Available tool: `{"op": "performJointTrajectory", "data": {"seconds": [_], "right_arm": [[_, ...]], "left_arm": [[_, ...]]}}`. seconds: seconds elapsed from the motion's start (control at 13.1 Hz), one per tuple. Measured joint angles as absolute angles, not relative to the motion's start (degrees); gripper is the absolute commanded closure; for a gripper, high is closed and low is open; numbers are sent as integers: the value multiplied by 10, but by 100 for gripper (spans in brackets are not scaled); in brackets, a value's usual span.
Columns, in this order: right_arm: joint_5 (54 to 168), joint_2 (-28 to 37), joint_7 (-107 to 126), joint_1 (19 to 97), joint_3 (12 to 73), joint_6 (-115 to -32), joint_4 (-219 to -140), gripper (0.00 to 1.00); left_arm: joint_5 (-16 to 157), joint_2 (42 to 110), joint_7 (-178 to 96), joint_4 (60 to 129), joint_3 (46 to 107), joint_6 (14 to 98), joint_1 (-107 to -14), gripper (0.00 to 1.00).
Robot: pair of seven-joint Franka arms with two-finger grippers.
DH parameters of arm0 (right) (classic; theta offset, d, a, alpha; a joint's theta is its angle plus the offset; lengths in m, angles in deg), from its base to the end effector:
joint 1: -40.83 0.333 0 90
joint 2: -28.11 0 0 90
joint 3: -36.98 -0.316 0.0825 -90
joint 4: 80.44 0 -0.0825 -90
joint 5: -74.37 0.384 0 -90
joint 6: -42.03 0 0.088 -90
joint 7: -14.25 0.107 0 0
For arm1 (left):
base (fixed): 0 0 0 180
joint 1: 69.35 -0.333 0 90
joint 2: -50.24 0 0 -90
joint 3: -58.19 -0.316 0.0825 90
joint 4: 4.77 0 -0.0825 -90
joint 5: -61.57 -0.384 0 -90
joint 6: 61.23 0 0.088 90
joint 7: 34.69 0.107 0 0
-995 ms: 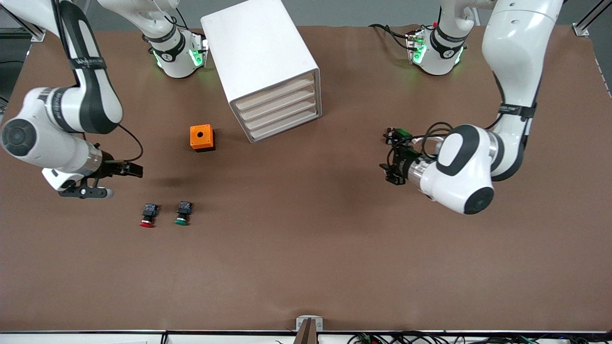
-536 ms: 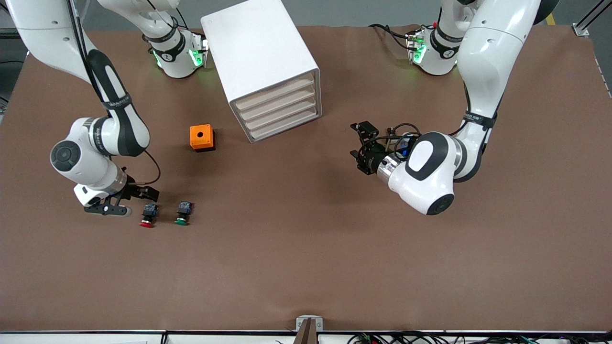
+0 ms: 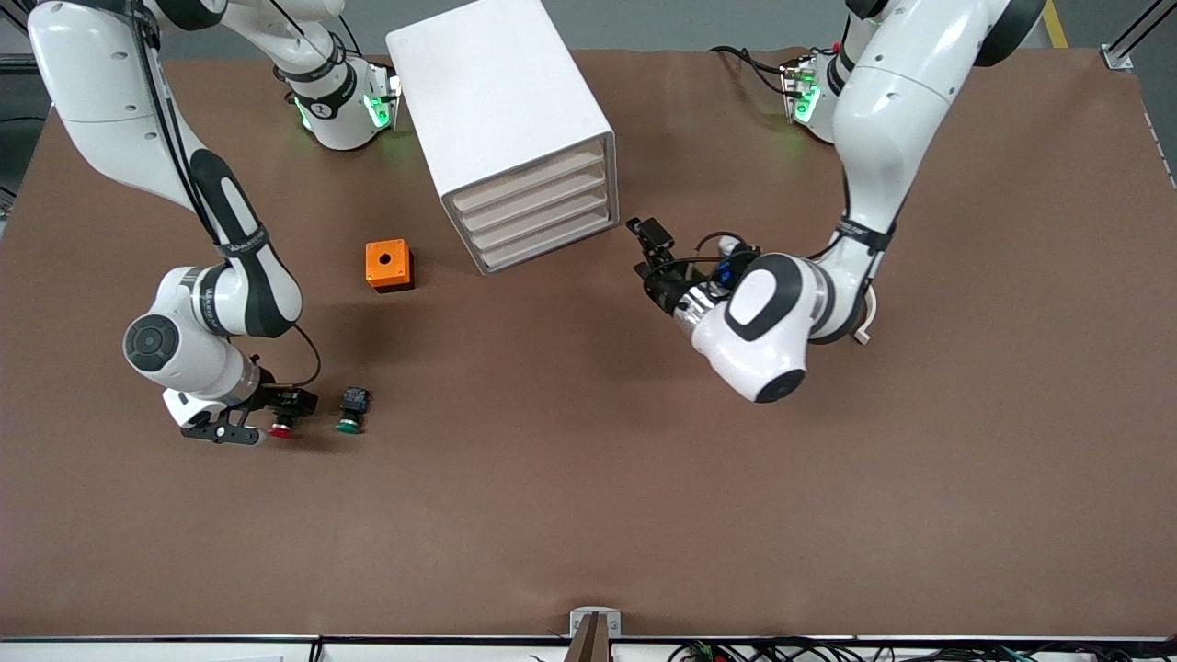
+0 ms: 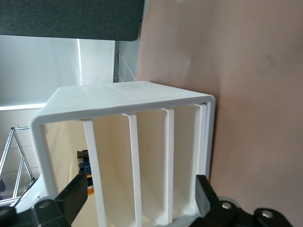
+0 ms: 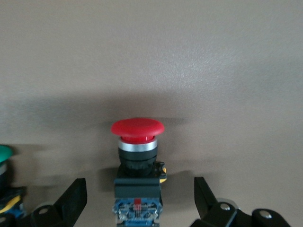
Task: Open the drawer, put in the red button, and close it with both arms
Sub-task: 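Pull the cabinet drawer open with the left gripper while the right gripper lifts the button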
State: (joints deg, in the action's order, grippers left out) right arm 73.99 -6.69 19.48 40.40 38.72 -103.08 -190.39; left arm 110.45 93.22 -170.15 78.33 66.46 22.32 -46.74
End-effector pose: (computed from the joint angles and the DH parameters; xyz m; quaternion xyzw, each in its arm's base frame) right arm 0.6254 -0.0230 0.1731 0.9982 -0.0591 0.0035 0.0105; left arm 0.5253 -0.3964 0.2547 -0.4231 -0.7179 0.4831 0.2686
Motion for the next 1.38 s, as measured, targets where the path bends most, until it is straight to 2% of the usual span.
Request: {"op": "performJointTrajectory", "data": {"seconds": [0.08, 0.23, 0.31, 0.38, 0.46, 0.61, 0.84, 0.99, 1.07, 1.38], "right_arm": [[740, -70, 195, 404, 387, -1029, -1904, 31], [740, -71, 195, 404, 387, -1021, -1903, 55], [740, -68, 195, 404, 387, -1012, -1901, 61], [740, -67, 196, 404, 387, -1004, -1898, 62], [741, -66, 196, 404, 386, -1001, -1896, 72], [740, -66, 196, 405, 386, -1000, -1894, 84], [740, -65, 195, 405, 387, -1001, -1886, 84], [740, -50, 195, 405, 387, -985, -1875, 84], [740, -34, 195, 405, 386, -954, -1870, 84], [740, 44, 195, 420, 384, -846, -1865, 84]], "left_arm": [[1117, 942, -1710, 777, 664, 227, -456, 13], [1144, 955, -1715, 766, 664, 246, -440, 22], [1153, 959, -1716, 762, 664, 262, -433, 26], [1159, 961, -1716, 760, 664, 278, -426, 27], [1163, 964, -1716, 760, 664, 291, -418, 27], [1171, 973, -1716, 760, 664, 316, -401, 32], [1191, 981, -1716, 759, 664, 325, -381, 34], [1203, 982, -1716, 758, 664, 325, -372, 39], [1208, 983, -1716, 758, 664, 325, -366, 43], [1225, 996, -1718, 757, 664, 327, -339, 46]]}}
